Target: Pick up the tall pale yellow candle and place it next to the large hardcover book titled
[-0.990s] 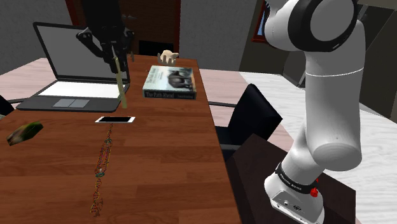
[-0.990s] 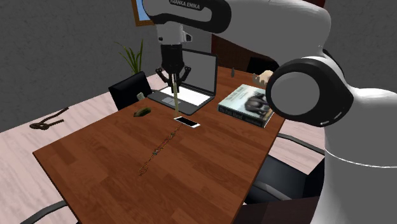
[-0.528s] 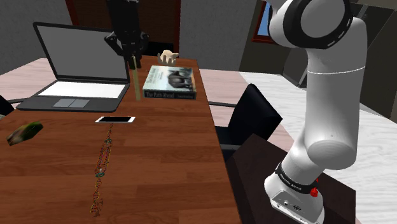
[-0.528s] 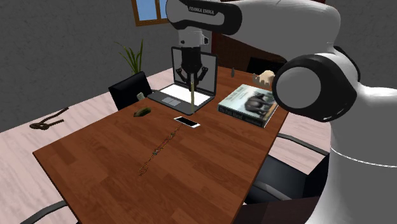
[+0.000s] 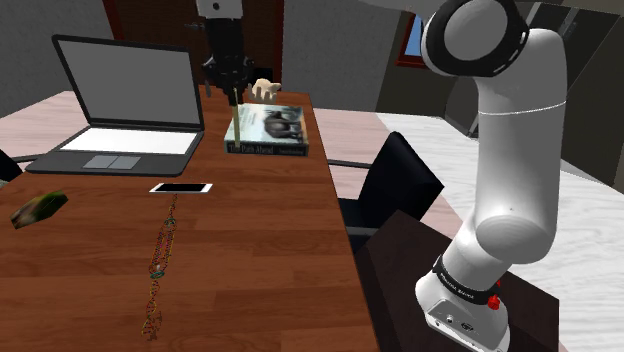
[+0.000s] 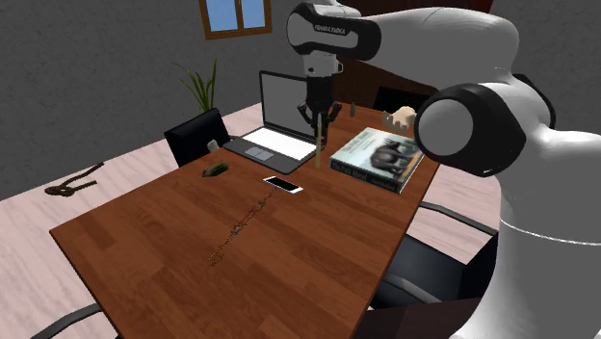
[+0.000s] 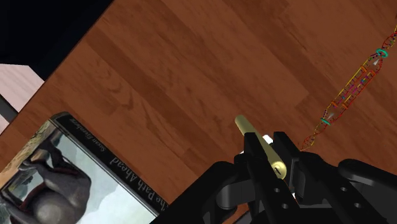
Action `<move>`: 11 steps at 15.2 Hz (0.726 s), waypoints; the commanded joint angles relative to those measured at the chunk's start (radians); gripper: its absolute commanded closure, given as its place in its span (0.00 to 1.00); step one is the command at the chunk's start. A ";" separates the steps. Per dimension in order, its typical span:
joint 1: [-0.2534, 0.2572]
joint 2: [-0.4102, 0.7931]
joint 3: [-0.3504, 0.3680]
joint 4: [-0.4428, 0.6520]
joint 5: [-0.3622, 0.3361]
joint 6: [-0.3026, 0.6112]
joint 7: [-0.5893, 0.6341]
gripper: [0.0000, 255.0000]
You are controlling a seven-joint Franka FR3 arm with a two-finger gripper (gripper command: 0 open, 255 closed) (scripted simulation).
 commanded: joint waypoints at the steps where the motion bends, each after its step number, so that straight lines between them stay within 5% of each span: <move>1: -0.022 0.022 -0.012 0.024 -0.008 -0.003 -0.038 1.00; 11: -0.102 0.241 -0.076 0.306 -0.063 -0.067 -0.221 1.00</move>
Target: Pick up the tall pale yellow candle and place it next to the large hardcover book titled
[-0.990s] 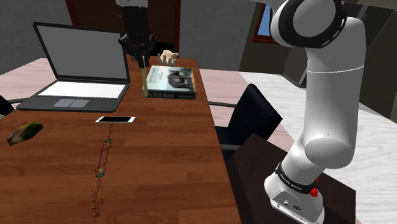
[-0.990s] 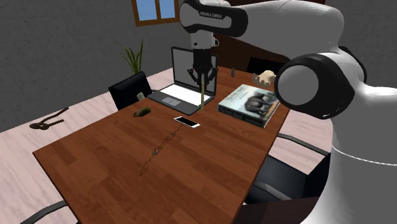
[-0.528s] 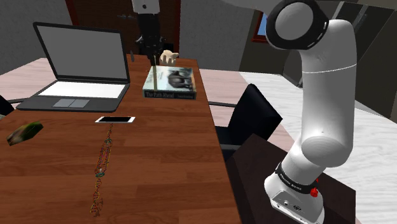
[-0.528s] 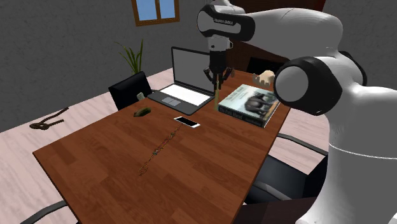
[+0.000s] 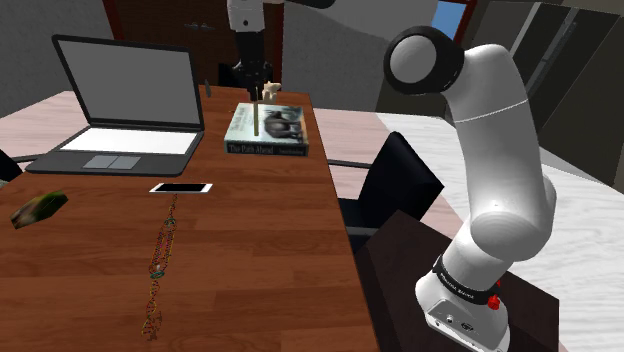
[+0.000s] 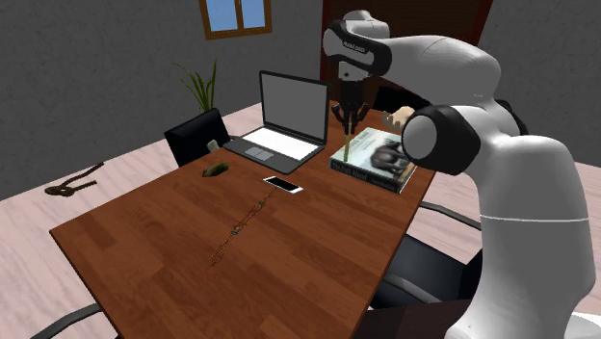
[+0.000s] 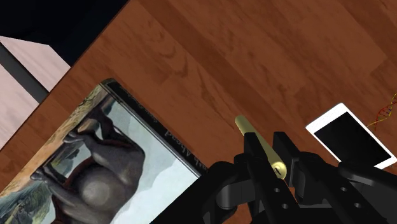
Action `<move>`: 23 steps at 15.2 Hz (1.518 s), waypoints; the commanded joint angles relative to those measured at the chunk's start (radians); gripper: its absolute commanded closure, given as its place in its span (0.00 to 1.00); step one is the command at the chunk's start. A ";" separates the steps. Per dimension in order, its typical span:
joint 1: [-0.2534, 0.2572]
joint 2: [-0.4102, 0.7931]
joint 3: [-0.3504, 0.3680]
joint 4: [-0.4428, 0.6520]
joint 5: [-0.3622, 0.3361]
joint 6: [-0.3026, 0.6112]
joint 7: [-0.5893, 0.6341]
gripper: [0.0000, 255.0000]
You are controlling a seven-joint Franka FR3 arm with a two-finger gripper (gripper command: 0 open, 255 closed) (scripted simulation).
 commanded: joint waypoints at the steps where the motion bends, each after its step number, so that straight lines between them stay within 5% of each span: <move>1: -0.013 0.057 -0.013 0.083 -0.011 -0.025 -0.039 1.00; 3: -0.007 0.146 -0.027 0.229 -0.026 -0.079 -0.072 1.00; 10: -0.053 0.045 -0.014 -0.050 -0.011 0.094 -0.059 1.00; 23: -0.082 0.012 -0.012 -0.285 -0.007 0.292 -0.049 1.00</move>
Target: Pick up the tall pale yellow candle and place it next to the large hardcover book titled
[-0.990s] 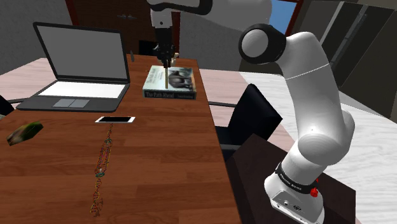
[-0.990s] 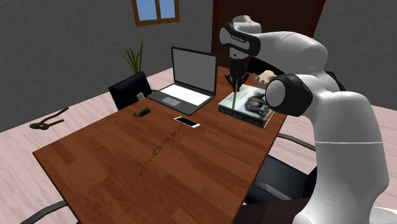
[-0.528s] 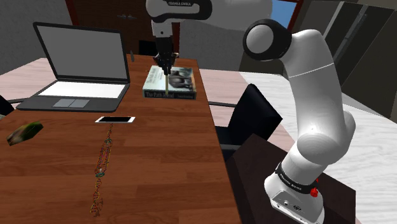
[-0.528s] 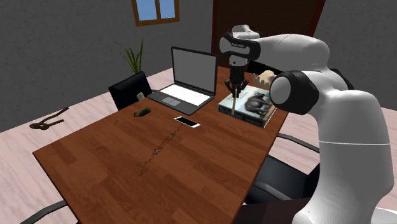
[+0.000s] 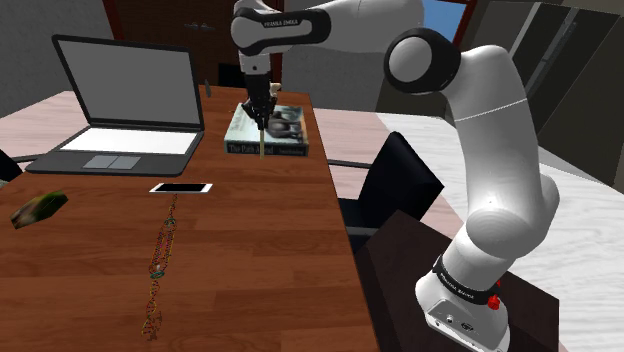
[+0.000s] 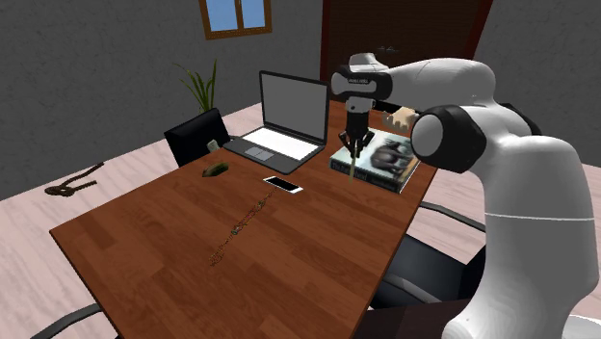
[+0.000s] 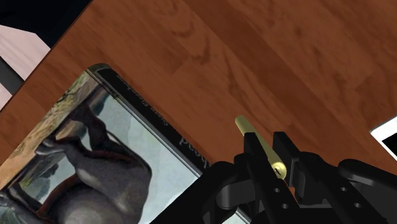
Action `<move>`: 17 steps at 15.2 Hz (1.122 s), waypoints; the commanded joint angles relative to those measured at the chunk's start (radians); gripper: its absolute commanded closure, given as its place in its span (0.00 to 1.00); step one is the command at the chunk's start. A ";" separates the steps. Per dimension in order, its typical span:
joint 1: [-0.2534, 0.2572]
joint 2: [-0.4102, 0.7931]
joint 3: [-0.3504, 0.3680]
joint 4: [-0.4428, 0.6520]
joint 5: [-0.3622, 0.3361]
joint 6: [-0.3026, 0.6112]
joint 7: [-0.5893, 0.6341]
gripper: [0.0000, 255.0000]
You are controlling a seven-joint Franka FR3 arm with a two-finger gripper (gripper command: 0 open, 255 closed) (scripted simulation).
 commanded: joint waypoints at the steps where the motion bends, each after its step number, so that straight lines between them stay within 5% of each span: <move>1: -0.003 0.000 0.000 -0.026 -0.001 0.026 0.001 1.00; 10: -0.004 0.002 -0.001 -0.043 -0.001 0.044 0.002 1.00; 11: -0.004 0.002 -0.001 -0.043 -0.001 0.044 0.002 0.00; 17: 0.001 0.010 -0.001 0.005 -0.002 0.005 0.000 0.00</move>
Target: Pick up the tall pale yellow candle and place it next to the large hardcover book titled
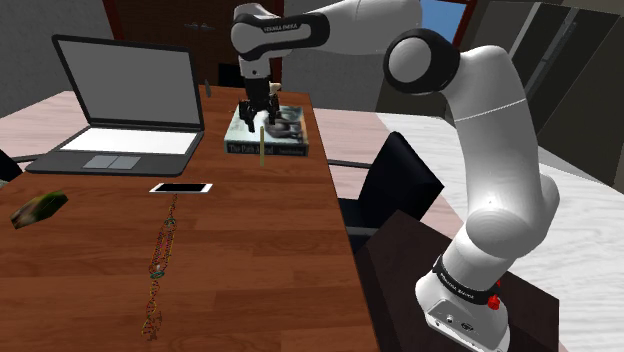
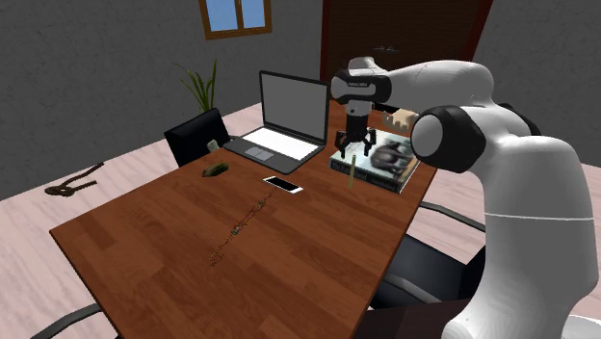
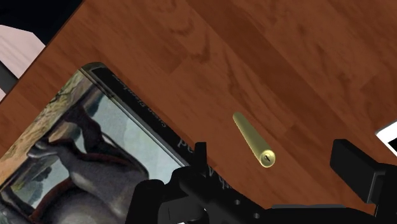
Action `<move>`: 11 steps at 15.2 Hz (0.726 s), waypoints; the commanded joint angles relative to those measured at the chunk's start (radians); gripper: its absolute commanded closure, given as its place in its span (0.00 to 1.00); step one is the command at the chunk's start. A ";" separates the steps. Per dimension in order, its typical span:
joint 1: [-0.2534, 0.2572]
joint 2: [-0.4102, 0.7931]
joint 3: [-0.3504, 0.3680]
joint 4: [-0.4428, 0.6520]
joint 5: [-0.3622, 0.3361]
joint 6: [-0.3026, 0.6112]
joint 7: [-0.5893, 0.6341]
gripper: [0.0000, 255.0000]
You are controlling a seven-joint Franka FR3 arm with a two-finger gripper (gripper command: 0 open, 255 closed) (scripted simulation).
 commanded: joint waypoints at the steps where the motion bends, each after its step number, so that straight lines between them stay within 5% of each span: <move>1: 0.009 0.019 -0.001 0.081 -0.002 -0.062 -0.005 0.00; 3: 0.025 0.051 -0.004 0.197 -0.006 -0.145 -0.009 0.00; 11: 0.026 0.051 -0.004 0.198 -0.006 -0.145 -0.009 0.00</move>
